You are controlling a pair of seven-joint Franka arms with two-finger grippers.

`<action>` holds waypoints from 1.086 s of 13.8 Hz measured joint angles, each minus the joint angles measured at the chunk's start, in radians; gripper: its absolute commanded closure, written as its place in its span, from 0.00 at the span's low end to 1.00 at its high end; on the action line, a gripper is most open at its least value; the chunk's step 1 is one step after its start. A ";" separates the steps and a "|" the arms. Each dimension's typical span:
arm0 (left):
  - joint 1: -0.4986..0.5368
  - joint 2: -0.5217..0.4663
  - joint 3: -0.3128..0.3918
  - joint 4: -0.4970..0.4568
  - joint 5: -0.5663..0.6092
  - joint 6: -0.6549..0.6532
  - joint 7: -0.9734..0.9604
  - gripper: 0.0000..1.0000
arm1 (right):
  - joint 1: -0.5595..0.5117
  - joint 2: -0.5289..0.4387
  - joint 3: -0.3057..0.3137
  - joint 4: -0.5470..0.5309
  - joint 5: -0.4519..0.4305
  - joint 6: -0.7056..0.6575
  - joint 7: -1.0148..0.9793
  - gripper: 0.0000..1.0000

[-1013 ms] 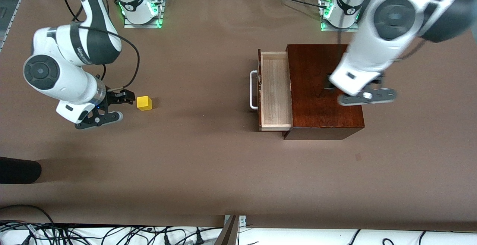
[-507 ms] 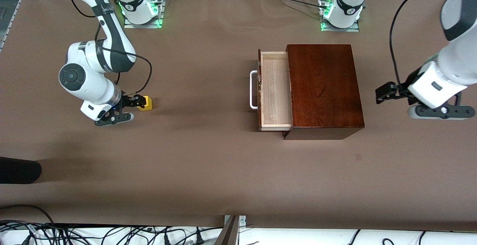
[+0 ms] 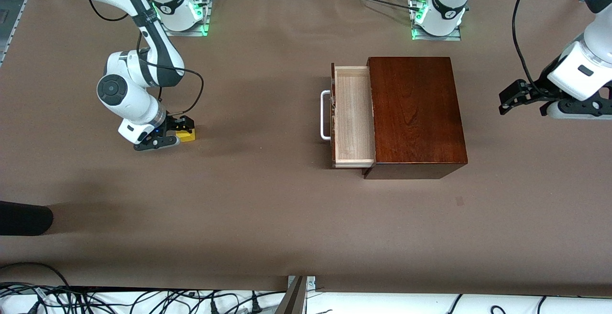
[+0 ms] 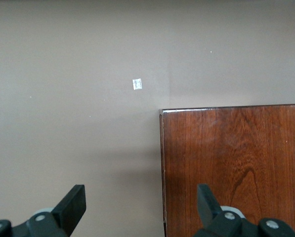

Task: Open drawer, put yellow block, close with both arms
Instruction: 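Grasp the yellow cube with the right gripper while the left gripper returns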

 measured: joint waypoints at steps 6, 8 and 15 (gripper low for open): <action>-0.003 -0.001 -0.001 -0.011 0.000 0.004 0.000 0.00 | 0.001 0.009 0.007 -0.044 0.001 0.045 0.026 0.00; -0.003 -0.001 -0.001 -0.011 0.000 0.004 0.000 0.00 | 0.002 0.019 0.013 -0.052 0.001 0.052 0.043 0.12; -0.003 -0.001 -0.001 -0.012 0.000 0.004 0.000 0.00 | 0.003 0.042 0.020 -0.053 0.001 0.080 0.060 0.87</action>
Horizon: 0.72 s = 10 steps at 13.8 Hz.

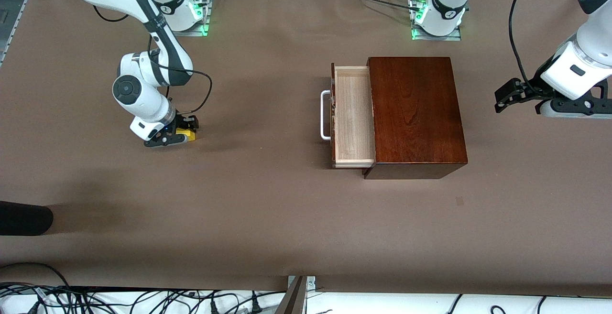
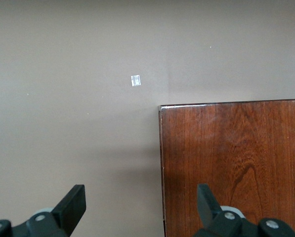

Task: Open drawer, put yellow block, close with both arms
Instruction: 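Grasp the yellow cube with the right gripper while the left gripper returns, then carry the yellow cube with the right gripper over the open drawer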

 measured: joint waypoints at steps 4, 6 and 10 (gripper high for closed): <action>0.000 0.000 0.000 0.000 0.000 0.000 0.000 0.00 | 0.001 -0.016 0.003 0.023 0.000 -0.018 -0.008 1.00; 0.000 0.000 0.000 0.000 0.000 0.000 0.000 0.00 | 0.001 -0.053 0.016 0.085 0.000 -0.119 -0.013 1.00; 0.000 0.000 0.000 0.000 0.000 0.000 0.000 0.00 | 0.015 -0.095 0.038 0.384 0.000 -0.528 -0.049 1.00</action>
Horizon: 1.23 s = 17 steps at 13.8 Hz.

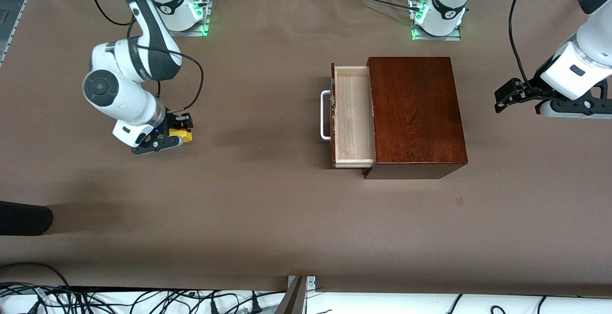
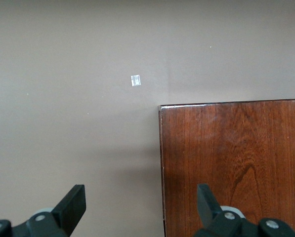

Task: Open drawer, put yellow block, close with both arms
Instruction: 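Carry the yellow cube with the right gripper over the open drawer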

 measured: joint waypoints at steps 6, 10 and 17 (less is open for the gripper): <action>-0.002 0.000 -0.001 0.000 0.000 0.000 0.000 0.00 | 0.226 0.056 0.022 0.278 0.000 -0.161 -0.023 1.00; -0.002 0.000 -0.001 0.000 0.000 0.000 0.000 0.00 | 0.483 0.171 0.030 0.450 -0.039 -0.170 -0.038 1.00; -0.002 0.000 -0.001 0.000 0.000 0.000 0.000 0.00 | 0.736 0.387 0.027 0.719 -0.173 -0.169 -0.086 1.00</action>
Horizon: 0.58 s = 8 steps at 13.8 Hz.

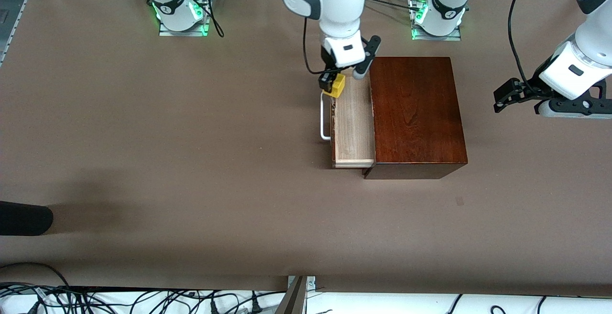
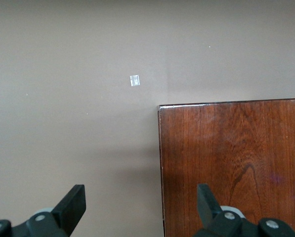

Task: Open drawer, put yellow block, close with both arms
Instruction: 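Carry the yellow cube with the right gripper over the open drawer, then lower the cube into the drawer and open the right gripper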

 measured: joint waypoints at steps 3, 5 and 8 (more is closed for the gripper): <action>0.000 0.000 0.000 0.000 0.000 0.000 0.000 0.00 | 0.039 0.056 -0.002 0.055 -0.014 0.004 -0.081 1.00; 0.000 0.000 0.000 0.000 0.000 0.000 0.000 0.00 | 0.042 0.080 -0.004 0.079 -0.015 0.025 -0.129 1.00; 0.000 0.000 0.000 0.000 0.000 0.000 0.000 0.00 | 0.041 0.128 -0.009 0.109 -0.015 0.065 -0.152 1.00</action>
